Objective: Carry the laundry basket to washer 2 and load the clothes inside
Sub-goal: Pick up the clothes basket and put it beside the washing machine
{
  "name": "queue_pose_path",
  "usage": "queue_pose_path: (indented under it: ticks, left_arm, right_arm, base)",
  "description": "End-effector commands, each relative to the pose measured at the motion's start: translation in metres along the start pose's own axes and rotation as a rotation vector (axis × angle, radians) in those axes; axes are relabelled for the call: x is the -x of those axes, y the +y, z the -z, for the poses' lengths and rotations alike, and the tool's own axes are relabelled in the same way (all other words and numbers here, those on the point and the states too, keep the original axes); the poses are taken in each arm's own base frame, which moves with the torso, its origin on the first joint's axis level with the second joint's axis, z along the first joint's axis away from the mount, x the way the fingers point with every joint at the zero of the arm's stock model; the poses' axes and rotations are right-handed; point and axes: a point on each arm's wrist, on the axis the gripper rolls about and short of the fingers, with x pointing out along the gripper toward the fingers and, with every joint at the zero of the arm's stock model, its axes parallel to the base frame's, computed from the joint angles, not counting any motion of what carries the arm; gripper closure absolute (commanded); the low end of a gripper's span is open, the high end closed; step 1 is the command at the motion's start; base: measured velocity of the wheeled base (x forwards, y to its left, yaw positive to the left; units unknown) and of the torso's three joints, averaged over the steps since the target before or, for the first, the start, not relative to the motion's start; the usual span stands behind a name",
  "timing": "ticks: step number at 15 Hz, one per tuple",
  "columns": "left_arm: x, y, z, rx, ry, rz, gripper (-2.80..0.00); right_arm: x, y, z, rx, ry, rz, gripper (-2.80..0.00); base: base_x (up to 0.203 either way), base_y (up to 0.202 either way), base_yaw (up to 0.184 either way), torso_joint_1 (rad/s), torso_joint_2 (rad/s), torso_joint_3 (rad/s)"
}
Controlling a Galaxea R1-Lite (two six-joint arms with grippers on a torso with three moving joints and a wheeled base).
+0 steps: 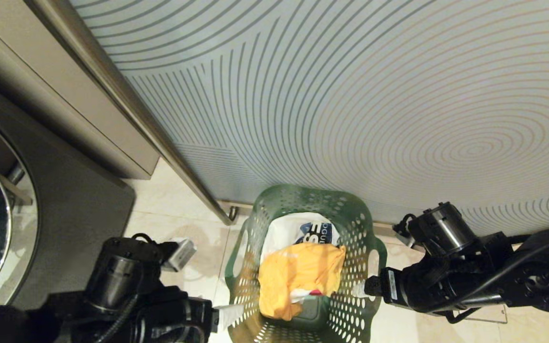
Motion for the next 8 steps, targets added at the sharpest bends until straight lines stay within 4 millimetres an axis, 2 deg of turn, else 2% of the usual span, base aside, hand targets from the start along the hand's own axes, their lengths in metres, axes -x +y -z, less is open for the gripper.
queue_pose_path:
  ticks: [1, 3, 8]
  left_arm:
    - [-0.030, -0.005, 0.008, -0.024, 0.015, -0.045, -2.80]
    - [-0.050, -0.010, 0.006, -0.048, -0.073, -0.117, -2.80]
    - [-0.068, -0.015, -0.003, -0.107, -0.122, -0.183, -2.80]
  right_arm:
    - [0.000, 0.000, -0.002, -0.005, -0.005, -0.002, -2.80]
    - [0.001, 0.000, -0.003, -0.002, -0.010, 0.001, -2.80]
    - [0.001, -0.009, -0.008, -0.027, -0.020, 0.018, -2.80]
  base:
    - [0.000, 0.000, 0.000, 0.000, 0.00, 0.000]
    - [0.000, 0.000, 0.000, 0.000, 0.00, 0.000]
    - [0.000, 0.000, 0.000, 0.000, 0.00, 0.000]
